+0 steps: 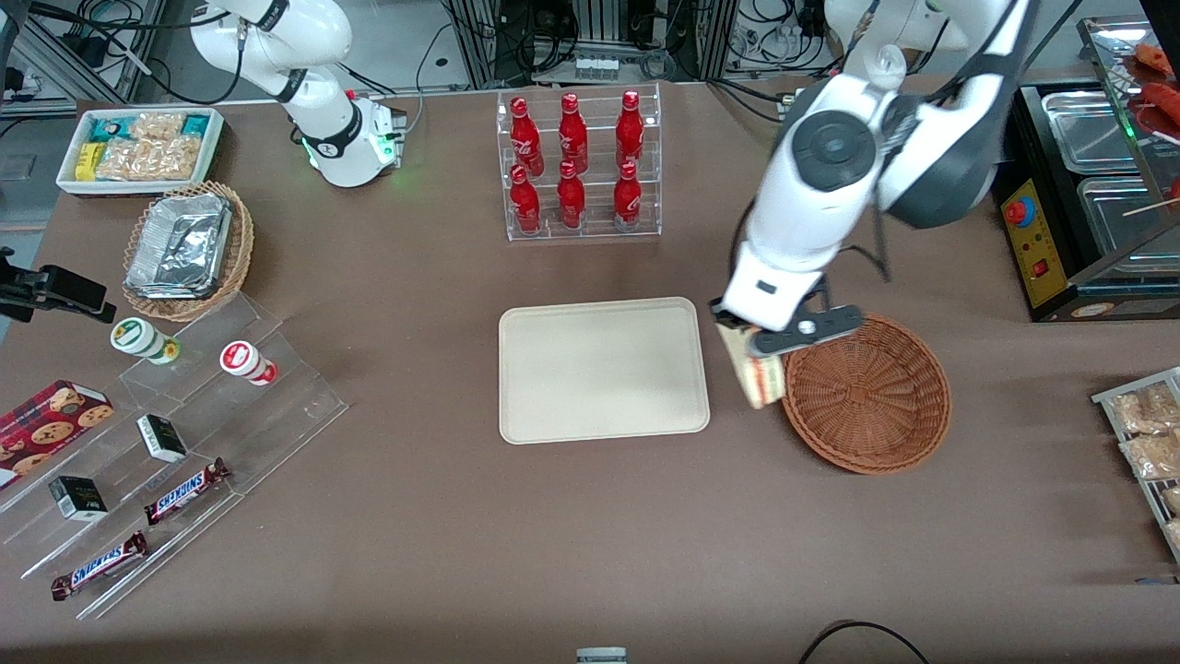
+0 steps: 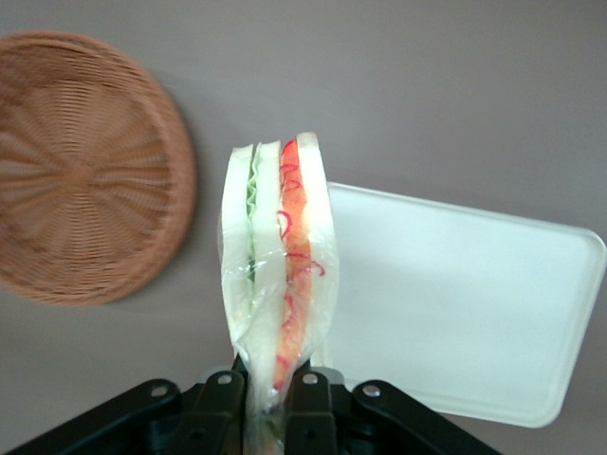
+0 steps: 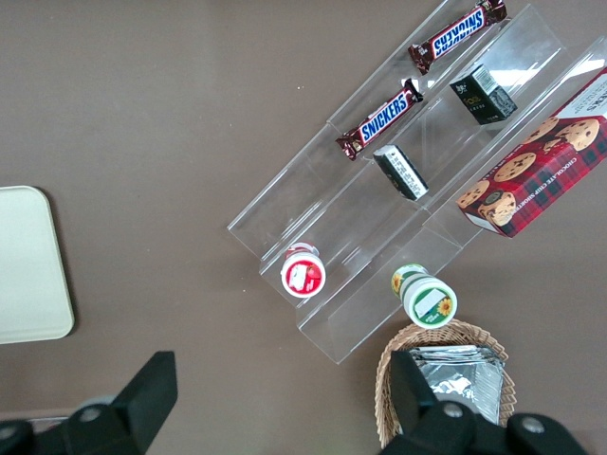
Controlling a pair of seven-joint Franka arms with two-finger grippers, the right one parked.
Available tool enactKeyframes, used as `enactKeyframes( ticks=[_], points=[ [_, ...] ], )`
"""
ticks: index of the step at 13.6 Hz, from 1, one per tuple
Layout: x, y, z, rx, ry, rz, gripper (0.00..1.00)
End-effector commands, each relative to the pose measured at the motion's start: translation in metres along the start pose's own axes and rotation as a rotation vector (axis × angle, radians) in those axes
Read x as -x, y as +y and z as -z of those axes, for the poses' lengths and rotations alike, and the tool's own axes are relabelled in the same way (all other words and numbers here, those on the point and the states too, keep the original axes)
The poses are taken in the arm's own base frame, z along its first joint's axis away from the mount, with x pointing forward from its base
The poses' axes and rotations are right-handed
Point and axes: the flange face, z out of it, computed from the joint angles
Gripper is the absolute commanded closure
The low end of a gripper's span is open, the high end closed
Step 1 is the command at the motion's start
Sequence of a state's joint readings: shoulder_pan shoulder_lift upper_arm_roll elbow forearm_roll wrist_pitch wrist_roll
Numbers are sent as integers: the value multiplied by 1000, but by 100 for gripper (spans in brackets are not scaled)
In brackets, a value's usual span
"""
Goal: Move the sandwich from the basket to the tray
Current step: 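Lift the sandwich and carry it over the cream tray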
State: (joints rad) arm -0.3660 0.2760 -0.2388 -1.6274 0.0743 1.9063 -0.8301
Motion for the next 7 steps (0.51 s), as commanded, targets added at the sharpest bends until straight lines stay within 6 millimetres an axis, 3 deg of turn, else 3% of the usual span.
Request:
enactKeyframes(
  ticks=[1, 4, 6, 7],
  points=[
    [8, 47, -35, 27, -6, -58, 100],
    [37, 94, -106, 34, -32, -118, 100],
    [61, 121, -142, 45, -30, -130, 100],
    [63, 127, -156, 57, -28, -129, 100]
  ],
)
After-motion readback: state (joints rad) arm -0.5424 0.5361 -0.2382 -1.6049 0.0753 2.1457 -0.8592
